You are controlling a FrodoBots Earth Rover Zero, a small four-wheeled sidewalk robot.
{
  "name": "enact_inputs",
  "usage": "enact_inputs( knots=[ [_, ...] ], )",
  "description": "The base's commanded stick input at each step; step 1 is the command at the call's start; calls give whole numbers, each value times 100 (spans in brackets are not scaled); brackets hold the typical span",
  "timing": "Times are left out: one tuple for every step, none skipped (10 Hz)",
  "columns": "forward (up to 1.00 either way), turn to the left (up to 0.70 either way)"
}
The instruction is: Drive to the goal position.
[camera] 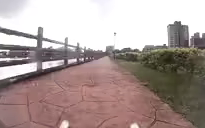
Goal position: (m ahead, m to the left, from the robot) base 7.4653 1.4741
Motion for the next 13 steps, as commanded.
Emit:
enact_inputs(
  knots=[
    [70, 2],
    [70, 2],
    [70, 2],
    [70, 1],
    [70, 0],
    [70, 0],
    [70, 0],
    [70, 0],
    [70, 0],
    [70, 0],
    [70, 0],
    [70, 0],
    [70, 0]
  ],
)
